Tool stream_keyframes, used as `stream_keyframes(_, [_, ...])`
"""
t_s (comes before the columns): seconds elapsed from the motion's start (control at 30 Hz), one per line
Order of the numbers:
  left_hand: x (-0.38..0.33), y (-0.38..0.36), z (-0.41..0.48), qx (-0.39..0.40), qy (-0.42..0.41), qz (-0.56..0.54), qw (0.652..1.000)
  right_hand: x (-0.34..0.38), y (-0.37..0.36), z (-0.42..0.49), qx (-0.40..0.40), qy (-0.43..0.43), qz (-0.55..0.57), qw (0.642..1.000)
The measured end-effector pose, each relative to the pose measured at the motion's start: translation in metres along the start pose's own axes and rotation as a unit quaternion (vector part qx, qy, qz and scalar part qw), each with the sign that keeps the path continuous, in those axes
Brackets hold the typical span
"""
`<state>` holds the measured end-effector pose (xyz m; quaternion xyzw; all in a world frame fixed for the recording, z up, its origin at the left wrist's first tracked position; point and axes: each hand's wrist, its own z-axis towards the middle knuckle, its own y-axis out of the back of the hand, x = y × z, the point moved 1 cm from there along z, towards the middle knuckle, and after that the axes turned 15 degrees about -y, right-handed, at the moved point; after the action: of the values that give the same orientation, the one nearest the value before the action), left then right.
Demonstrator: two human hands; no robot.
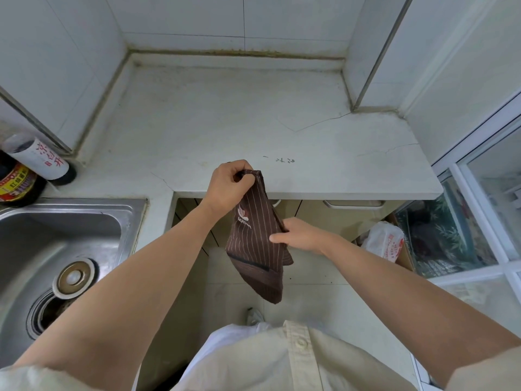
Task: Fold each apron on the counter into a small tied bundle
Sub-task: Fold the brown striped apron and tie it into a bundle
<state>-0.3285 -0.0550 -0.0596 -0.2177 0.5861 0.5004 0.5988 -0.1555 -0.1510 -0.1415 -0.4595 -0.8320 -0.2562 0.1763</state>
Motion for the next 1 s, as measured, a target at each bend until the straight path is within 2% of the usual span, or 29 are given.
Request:
stream_keyframes(0.07, [0.002, 0.002, 0.001, -0.002, 0.002, -0.003, 1.000, -0.002, 0.007, -0.002, -0.050, 0.021, 0.052, 0.997])
stream_keyframes(0.17, [0.004, 0.005, 0.000, 0.012, 0.009, -0.006, 1.000, -0.008, 0.016, -0.008, -0.019, 0.035, 0.076, 0.996])
stream_keyframes(0.33, [0.001, 0.000, 0.001, 0.064, 0.020, -0.029, 0.997, -0.005, 0.025, -0.008, -0.067, 0.052, 0.089, 0.992])
stream_keyframes(0.5, [-0.002, -0.004, 0.004, 0.083, 0.014, -0.036, 0.996, 0.013, 0.017, -0.010, -0.023, 0.070, 0.081, 0.994])
stream_keyframes(0.67, [-0.006, -0.002, 0.007, 0.091, 0.023, -0.044, 0.995, 0.021, 0.012, -0.009, -0.010, 0.045, 0.035, 0.998])
stream_keyframes(0.8, [-0.007, -0.001, 0.008, 0.095, 0.023, -0.044, 0.994, 0.022, 0.010, -0.008, -0.024, 0.036, -0.084, 0.996])
stream_keyframes(0.87, [-0.010, 0.000, 0.008, 0.093, 0.022, -0.062, 0.993, 0.023, 0.011, -0.010, -0.053, 0.049, -0.099, 0.992])
stream_keyframes(1.0, [-0.012, 0.002, 0.014, 0.080, 0.041, -0.111, 0.990, 0.031, 0.018, -0.012, -0.165, 0.083, -0.039, 0.982])
